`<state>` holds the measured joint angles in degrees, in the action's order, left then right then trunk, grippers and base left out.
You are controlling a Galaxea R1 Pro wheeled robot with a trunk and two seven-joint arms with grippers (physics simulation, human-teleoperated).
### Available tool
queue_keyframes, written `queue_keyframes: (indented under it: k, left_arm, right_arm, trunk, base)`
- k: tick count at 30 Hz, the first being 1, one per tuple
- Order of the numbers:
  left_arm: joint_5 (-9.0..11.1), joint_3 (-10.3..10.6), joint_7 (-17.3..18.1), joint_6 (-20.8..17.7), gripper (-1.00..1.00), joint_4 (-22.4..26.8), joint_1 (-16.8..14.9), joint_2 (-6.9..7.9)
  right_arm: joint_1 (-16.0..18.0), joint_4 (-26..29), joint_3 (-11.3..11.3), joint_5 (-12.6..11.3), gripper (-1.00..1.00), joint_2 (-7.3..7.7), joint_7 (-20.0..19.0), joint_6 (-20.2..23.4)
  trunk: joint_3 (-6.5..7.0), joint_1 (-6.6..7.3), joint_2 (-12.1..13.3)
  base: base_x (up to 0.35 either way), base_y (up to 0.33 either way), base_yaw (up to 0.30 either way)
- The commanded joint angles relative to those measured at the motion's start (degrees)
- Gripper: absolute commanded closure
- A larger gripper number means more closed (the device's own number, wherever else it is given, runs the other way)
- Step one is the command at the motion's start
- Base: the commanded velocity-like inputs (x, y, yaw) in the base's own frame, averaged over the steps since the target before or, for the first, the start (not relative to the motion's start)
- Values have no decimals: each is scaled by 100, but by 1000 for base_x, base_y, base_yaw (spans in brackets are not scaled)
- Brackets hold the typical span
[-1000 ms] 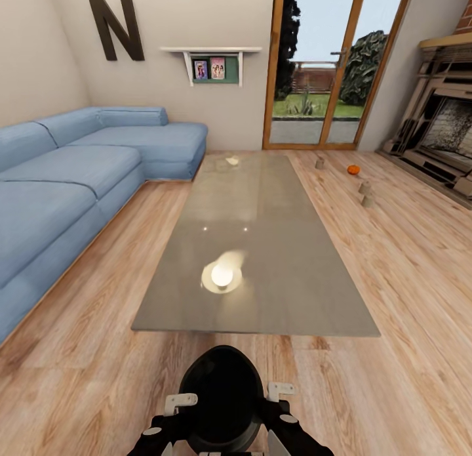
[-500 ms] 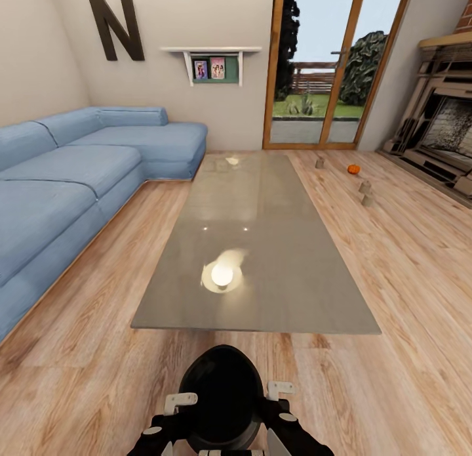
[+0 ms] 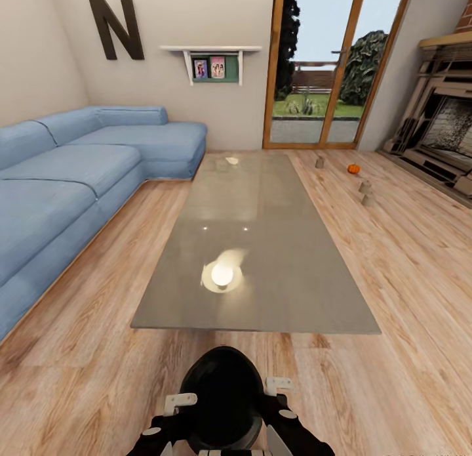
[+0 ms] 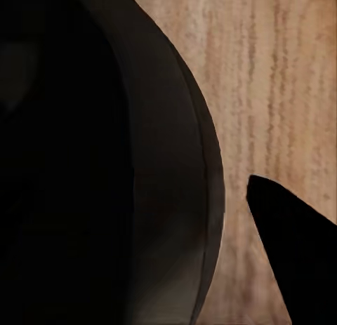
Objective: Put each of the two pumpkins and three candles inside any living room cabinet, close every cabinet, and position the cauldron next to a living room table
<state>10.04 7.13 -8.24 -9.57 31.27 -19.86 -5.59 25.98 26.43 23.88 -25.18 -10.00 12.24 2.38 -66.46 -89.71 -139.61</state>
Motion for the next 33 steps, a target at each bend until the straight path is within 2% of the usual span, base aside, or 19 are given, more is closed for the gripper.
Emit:
queue_keyframes:
  k: [1, 17, 33]
  left_arm:
    - [33, 34, -64, -28, -100, 11, -1, 11]
    - [38, 19, -78, -38, -100, 44, -1, 13]
    - [63, -10, -93, -130, -100, 80, -5, 23]
  right_arm:
    - [3, 7, 21, -13, -100, 0, 44, 25]
    - [3, 4, 21, -13, -100, 0, 42, 25]
    - [3, 2, 20, -13, -100, 0, 42, 25]
  trunk:
    - [-5, 1, -2]
    - [-5, 1, -2]
    - [283, 352, 640]
  base:
    - [0, 0, 0]
    - [0, 0, 0]
    - [-15, 0, 0]
